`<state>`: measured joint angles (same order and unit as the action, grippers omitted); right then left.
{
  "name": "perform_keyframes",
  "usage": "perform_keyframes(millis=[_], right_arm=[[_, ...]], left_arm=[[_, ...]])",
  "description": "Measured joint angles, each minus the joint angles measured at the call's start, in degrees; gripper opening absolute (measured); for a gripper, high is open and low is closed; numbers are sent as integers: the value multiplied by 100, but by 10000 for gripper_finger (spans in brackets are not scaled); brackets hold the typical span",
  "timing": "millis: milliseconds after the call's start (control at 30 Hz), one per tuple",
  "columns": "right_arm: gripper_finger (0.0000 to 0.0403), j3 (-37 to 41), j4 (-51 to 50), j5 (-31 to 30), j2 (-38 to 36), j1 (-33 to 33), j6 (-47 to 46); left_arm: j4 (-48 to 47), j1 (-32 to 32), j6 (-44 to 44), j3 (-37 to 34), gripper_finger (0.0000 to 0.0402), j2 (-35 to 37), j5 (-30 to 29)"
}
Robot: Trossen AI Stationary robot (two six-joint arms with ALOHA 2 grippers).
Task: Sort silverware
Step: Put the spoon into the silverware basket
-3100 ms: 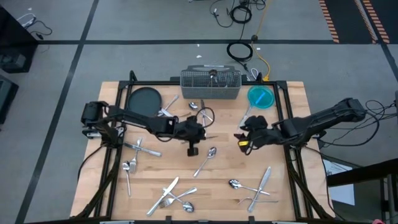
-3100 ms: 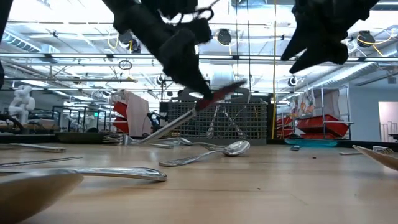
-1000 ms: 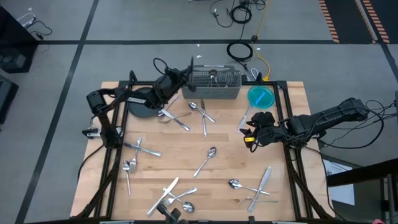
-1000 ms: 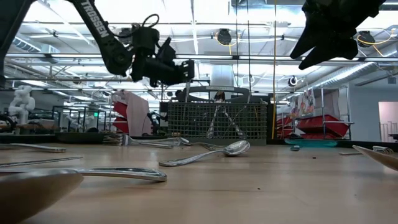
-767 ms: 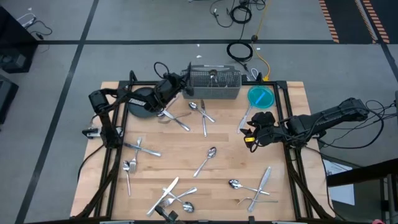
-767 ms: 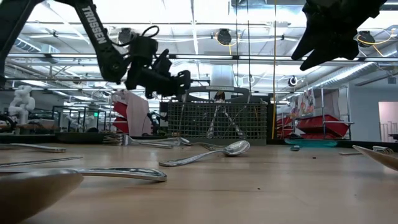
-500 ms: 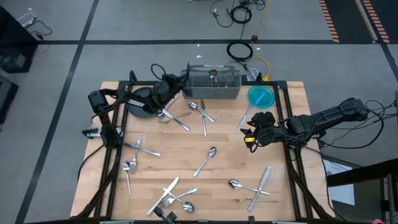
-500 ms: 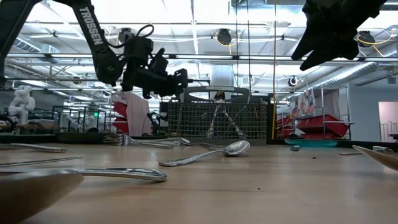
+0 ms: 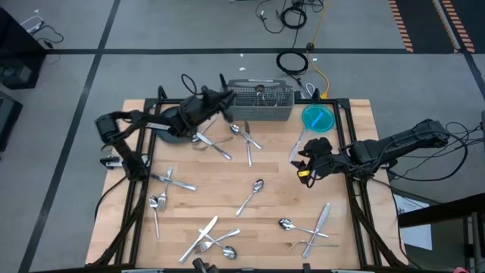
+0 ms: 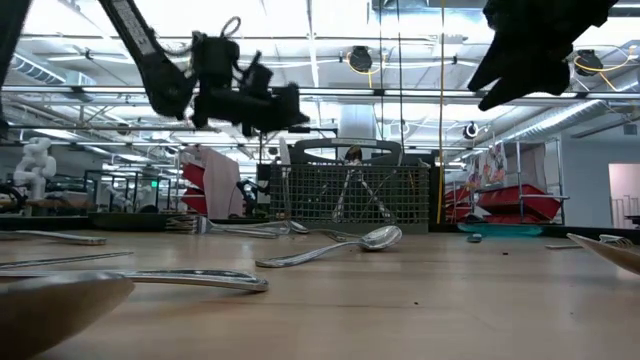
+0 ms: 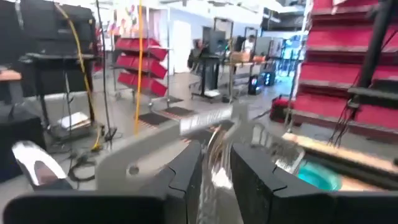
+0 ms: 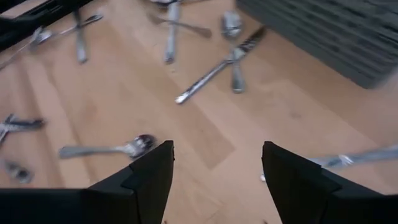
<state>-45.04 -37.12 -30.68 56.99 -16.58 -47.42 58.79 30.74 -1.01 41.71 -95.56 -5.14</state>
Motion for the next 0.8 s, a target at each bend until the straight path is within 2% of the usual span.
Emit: perform_keyframes(millis=[100,200,333,467,633,800], right_arm=[[223,-2,182,153,284,36,253],[219,-2,523,243,787,101,294],[218,-2,1168,372,1596,298,-120],[218,-2,1805,922,2441,508,-751],[217,-2,2322,1288,3237,571,-1301],[217,-2,3032,1320,3566,571,-1508]], left_arm=[[-513,-97,-21,-2,93,671,245],[-1012,-294,-430,86,93,1557,572],[-1717,-569,-1053,118,93,2677,879],[-2258,-820,-1333,120,93,3669,978],[-2966,-1030,-1340,120,93,4558,983],[-3678,-1032,-1324,120,93,5011,979]])
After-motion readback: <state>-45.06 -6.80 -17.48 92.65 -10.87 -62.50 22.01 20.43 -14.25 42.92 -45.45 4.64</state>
